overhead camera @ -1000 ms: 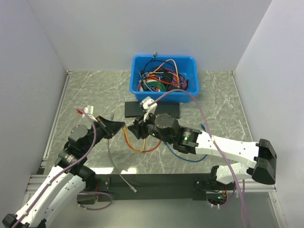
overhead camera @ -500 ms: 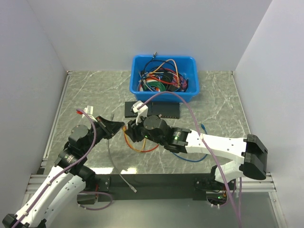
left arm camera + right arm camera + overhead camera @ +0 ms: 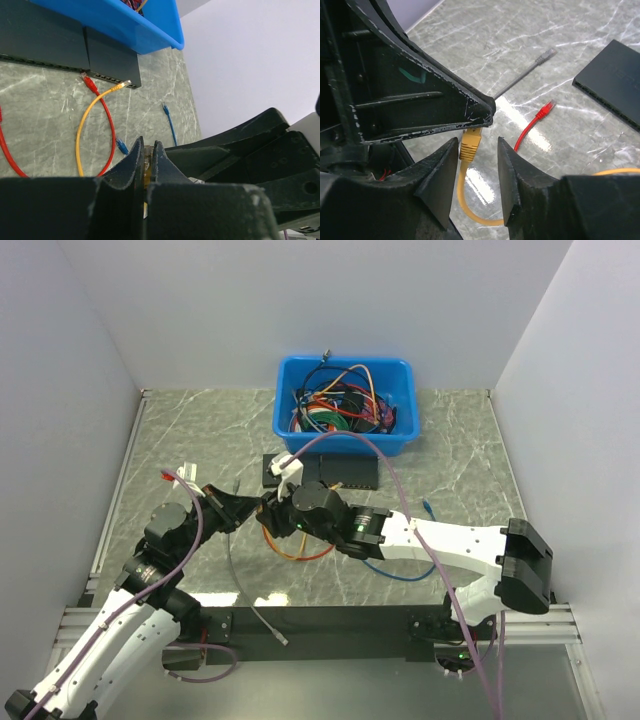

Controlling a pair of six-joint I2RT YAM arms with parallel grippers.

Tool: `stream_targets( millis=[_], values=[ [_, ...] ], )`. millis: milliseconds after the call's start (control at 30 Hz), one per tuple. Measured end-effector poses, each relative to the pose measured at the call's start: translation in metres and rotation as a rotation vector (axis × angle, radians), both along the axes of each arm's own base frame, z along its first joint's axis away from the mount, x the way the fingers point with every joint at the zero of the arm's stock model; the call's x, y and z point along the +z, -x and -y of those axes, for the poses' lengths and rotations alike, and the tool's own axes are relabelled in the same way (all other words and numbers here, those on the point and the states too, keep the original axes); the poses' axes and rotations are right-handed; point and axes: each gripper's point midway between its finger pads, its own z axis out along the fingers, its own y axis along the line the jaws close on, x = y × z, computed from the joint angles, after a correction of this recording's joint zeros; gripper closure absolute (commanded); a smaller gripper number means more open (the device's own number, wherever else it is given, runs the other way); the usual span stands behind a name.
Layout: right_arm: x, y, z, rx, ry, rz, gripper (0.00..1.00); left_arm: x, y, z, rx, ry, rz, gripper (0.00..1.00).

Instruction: Insert the plug into the switch port

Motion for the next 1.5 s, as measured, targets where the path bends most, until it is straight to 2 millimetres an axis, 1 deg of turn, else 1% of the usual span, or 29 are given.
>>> stream_targets(
  millis=[67,167,267,300,367,433,500,833,1067,1100,1133,1167,1200,1233,1300,1333,1400,1433,1500],
  values=[
    [-0.003,0.0,-0.001,-0.001,0.005,-0.006,0.58,0.0,0.0,0.0,0.001,-0.001,-0.002,1.0],
    [-0.004,0.0,-0.001,-0.002,0.005,-0.011,0.63,-0.002,0.0,-0.001,0.005,-0.004,-0.006,1.0],
    [-0.004,0.001,-0.002,-0.002,0.002,-0.015,0.71,-0.002,0.0,-0.001,0.006,-0.005,-0.008,0.99],
    [-0.004,0.001,-0.002,-0.002,0.001,-0.015,0.76,-0.002,0.0,-0.001,0.006,-0.005,-0.009,0.99],
    [-0.004,0.002,-0.002,-0.004,-0.001,-0.017,0.79,-0.003,0.0,-0.001,0.007,-0.006,-0.009,0.99],
    [-0.004,0.002,-0.002,-0.009,-0.004,-0.021,0.79,-0.002,-0.001,-0.002,0.011,-0.005,-0.007,1.0],
    [-0.004,0.002,-0.003,-0.01,-0.006,-0.024,0.77,-0.002,-0.001,-0.002,0.016,-0.006,-0.006,0.99],
    [-0.004,0.002,-0.004,-0.015,-0.023,-0.031,0.79,-0.001,-0.001,-0.005,0.03,-0.006,-0.004,0.99],
    [-0.008,0.002,-0.003,-0.021,-0.028,-0.034,0.87,-0.006,0.0,-0.006,0.039,-0.008,-0.024,0.99],
    [-0.008,0.002,-0.003,-0.021,-0.029,-0.033,0.92,-0.005,0.0,-0.006,0.04,-0.005,-0.026,0.99],
    [-0.008,0.001,-0.003,-0.022,-0.031,-0.032,0.96,-0.005,-0.001,-0.006,0.043,-0.002,-0.028,0.96],
    [-0.008,0.001,-0.003,-0.024,-0.032,-0.032,0.99,-0.005,-0.001,-0.006,0.044,-0.001,-0.029,0.89],
    [-0.008,0.001,-0.003,-0.027,-0.033,-0.033,1.0,-0.005,-0.001,-0.006,0.045,0.001,-0.03,0.8],
    [-0.008,0.001,-0.002,-0.03,-0.036,-0.032,1.0,-0.006,-0.001,-0.007,0.048,-0.001,-0.033,0.61],
    [-0.009,-0.001,0.001,-0.048,-0.029,-0.027,1.0,-0.01,-0.003,-0.009,0.065,-0.012,-0.042,0.48],
    [-0.01,-0.004,0.004,-0.063,-0.021,-0.024,1.0,-0.012,-0.005,-0.012,0.084,-0.015,-0.049,0.39],
    [-0.012,-0.009,0.008,-0.092,-0.008,-0.019,1.0,-0.013,-0.008,-0.015,0.102,-0.024,-0.052,0.3],
    [-0.014,-0.013,0.012,-0.109,0.002,-0.019,1.0,-0.014,-0.009,-0.016,0.109,-0.027,-0.054,0.23],
    [-0.019,-0.025,0.021,-0.149,0.017,-0.021,1.0,-0.017,-0.011,-0.018,0.128,-0.038,-0.057,0.18]
  ],
)
